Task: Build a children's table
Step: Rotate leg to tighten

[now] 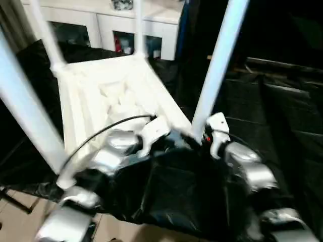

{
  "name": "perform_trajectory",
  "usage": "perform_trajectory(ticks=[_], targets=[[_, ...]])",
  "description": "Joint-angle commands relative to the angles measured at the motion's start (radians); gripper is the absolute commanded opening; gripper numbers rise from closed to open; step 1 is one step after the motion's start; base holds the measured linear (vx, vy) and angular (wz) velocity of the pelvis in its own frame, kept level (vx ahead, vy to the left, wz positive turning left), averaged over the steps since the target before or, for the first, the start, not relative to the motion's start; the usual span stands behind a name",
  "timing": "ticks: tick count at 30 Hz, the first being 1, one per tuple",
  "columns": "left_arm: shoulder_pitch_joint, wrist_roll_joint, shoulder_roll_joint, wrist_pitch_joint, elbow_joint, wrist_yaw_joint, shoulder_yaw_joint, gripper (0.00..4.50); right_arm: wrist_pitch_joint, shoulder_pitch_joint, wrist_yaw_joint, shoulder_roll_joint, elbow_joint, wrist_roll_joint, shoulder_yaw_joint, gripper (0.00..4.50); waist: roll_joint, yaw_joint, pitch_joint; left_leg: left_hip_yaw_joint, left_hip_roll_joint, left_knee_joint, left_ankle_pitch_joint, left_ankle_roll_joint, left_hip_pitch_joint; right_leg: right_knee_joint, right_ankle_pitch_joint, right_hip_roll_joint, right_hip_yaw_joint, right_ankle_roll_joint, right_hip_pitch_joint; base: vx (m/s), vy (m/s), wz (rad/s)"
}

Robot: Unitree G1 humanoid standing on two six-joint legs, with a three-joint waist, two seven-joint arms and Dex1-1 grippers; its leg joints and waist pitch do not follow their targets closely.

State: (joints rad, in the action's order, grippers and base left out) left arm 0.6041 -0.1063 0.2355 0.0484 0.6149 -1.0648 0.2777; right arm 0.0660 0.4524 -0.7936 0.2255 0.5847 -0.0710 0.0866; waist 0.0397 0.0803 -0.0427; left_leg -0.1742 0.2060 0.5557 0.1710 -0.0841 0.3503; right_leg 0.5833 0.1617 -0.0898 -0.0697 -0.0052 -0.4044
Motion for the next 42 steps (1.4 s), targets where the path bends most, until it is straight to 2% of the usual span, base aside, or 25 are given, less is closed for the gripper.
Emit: perform_trajectory(ticks=[1,4,6,10,11,13,16,21,28,29,31,32,33,34,36,37,38,40,42], targets=[[0.003,0.006,-0.027,-0.031,-0.018,-0.056,0.066,0.00,0.006,-0.019,-0.102,-0.021,-0.022,-0.005,0.088,3.85,-0.006,0.001,0.059,-0.004,0.023,-0.055,0.230,0.068,-0.001,-0.054,0.132,-0.047,0.039,-0.239,0.053,0.000,0.000,0.00],[0.006,0.008,0.019,-0.073,-0.002,-0.114,0.056,0.00,0.014,-0.040,-0.233,0.037,-0.076,-0.027,0.102,3.85,-0.006,0.013,0.054,-0.004,0.027,-0.060,0.285,0.048,-0.009,-0.062,0.221,-0.047,0.040,-0.224,0.047,0.000,0.000,0.00],[0.008,0.026,0.044,-0.084,0.001,-0.152,0.048,0.00,0.032,-0.062,-0.321,0.080,-0.126,-0.054,0.118,3.85,-0.008,0.018,0.052,-0.004,0.029,-0.061,0.300,0.040,-0.008,-0.062,0.242,-0.045,0.040,-0.214,0.048,0.000,0.000,0.00],[0.008,0.053,0.068,-0.085,-0.003,-0.203,0.039,0.00,0.063,-0.090,-0.412,0.132,-0.188,-0.079,0.145,3.85,-0.005,0.031,0.054,-0.004,0.031,-0.061,0.296,0.035,-0.007,-0.059,0.245,-0.048,0.040,-0.210,0.048,0.000,0.000,0.00],[0.008,0.055,0.071,-0.085,-0.003,-0.211,0.038,0.00,0.066,-0.094,-0.423,0.138,-0.195,-0.080,0.147,3.61,-0.004,0.034,0.054,-0.005,0.030,-0.060,0.291,0.035,-0.007,-0.058,0.244,-0.048,0.041,-0.207,0.047,0.000,0.000,0.00],[0.010,0.057,0.090,-0.102,0.009,-0.236,0.034,0.00,0.075,-0.109,-0.464,0.165,-0.223,-0.077,0.163,3.49,-0.002,0.038,0.056,-0.006,0.030,-0.058,0.273,0.035,-0.006,-0.056,0.227,-0.050,0.042,-0.207,0.048,0.000,0.000,0.00],[0.014,0.057,0.099,-0.112,0.020,-0.251,0.031,0.00,0.076,-0.115,-0.476,0.173,-0.232,-0.074,0.167,3.26,-0.001,0.039,0.056,-0.006,0.029,-0.058,0.263,0.036,-0.004,-0.055,0.219,-0.049,0.040,-0.209,0.048,0.000,0.000,0.00],[0.027,0.061,0.115,-0.127,0.043,-0.270,0.028,0.00,0.089,-0.122,-0.482,0.176,-0.251,-0.077,0.172,2.83,0.000,0.040,0.055,-0.005,0.029,-0.059,0.275,0.028,-0.004,-0.058,0.256,-0.051,0.040,-0.198,0.047,0.000,0.000,0.00],[0.029,0.067,0.104,-0.126,0.044,-0.256,0.025,0.00,0.082,-0.125,-0.449,0.151,-0.253,-0.077,0.166,2.69,0.004,0.040,0.057,-0.005,0.028,-0.057,0.251,0.031,-0.002,-0.055,0.236,-0.051,0.040,-0.198,0.048,0.000,0.000,0.00],[0.024,0.061,0.083,-0.118,0.041,-0.218,0.027,0.00,0.063,-0.117,-0.375,0.115,-0.219,-0.065,0.144,2.69,0.004,0.039,0.056,-0.006,0.027,-0.057,0.252,0.031,-0.001,-0.056,0.246,-0.052,0.041,-0.197,0.049,0.000,0.000,0.00],[0.023,0.057,0.073,-0.114,0.041,-0.197,0.028,0.00,0.058,-0.113,-0.338,0.098,-0.202,-0.058,0.134,2.68,0.003,0.034,0.053,-0.003,0.026,-0.061,0.276,0.020,-0.001,-0.060,0.289,-0.053,0.040,-0.187,0.046,0.000,0.000,0.00],[0.023,0.057,0.073,-0.114,0.041,-0.197,0.028,0.00,0.058,-0.113,-0.338,0.098,-0.202,-0.058,0.134,2.67,0.004,0.031,0.050,-0.001,0.025,-0.062,0.307,0.013,-0.003,-0.067,0.346,-0.054,0.040,-0.172,0.043,0.000,0.000,0.00],[0.025,0.048,0.051,-0.098,0.044,-0.156,0.030,0.00,0.067,-0.101,-0.262,0.068,-0.170,-0.043,0.117,2.67,0.005,0.026,0.049,0.001,0.026,-0.063,0.331,0.006,-0.005,-0.070,0.394,-0.055,0.041,-0.160,0.039,0.000,0.000,0.00],[0.027,0.043,0.030,-0.085,0.046,-0.122,0.030,0.00,0.066,-0.092,-0.205,0.046,-0.146,-0.030,0.107,2.67,0.001,0.026,0.047,0.003,0.025,-0.065,0.342,0.001,-0.006,-0.074,0.416,-0.056,0.041,-0.153,0.038,0.000,0.000,0.00],[0.029,0.038,0.006,-0.069,0.048,-0.088,0.029,0.00,0.068,-0.081,-0.139,0.022,-0.117,-0.015,0.097,2.67,0.006,0.015,0.045,0.007,0.022,-0.065,0.386,-0.015,-0.008,-0.084,0.510,-0.058,0.037,-0.121,0.035,0.000,0.000,0.00],[0.034,0.026,-0.037,-0.047,0.050,-0.028,0.034,0.00,0.073,-0.060,-0.030,-0.023,-0.070,0.004,0.079,2.67,0.004,0.013,0.044,0.009,0.022,-0.066,0.388,-0.020,-0.007,-0.085,0.524,-0.058,0.037,-0.114,0.033,0.000,0.000,0.00],[0.036,0.022,-0.055,-0.037,0.052,-0.006,0.036,0.00,0.074,-0.051,0.010,-0.042,-0.052,0.010,0.072,2.67,0.005,0.001,0.041,0.012,0.019,-0.066,0.412,-0.026,-0.007,-0.091,0.576,-0.057,0.031,-0.097,0.029,-0.074,0.009,-0.09],[0.048,0.000,-0.121,-0.004,0.059,0.083,0.042,0.00,0.084,-0.018,0.168,-0.118,0.010,0.026,0.040,2.67,0.004,-0.012,0.043,0.019,0.016,-0.065,0.424,-0.030,-0.003,-0.103,0.640,-0.061,0.023,-0.064,0.033,-0.027,0.004,-0.04],[0.051,-0.005,-0.141,0.007,0.059,0.108,0.044,0.00,0.087,-0.009,0.214,-0.142,0.024,0.032,0.033,2.67,0.003,-0.021,0.046,0.021,0.016,-0.066,0.420,-0.024,-0.004,-0.107,0.620,-0.059,0.020,-0.063,0.034,0.000,0.000,0.00]])
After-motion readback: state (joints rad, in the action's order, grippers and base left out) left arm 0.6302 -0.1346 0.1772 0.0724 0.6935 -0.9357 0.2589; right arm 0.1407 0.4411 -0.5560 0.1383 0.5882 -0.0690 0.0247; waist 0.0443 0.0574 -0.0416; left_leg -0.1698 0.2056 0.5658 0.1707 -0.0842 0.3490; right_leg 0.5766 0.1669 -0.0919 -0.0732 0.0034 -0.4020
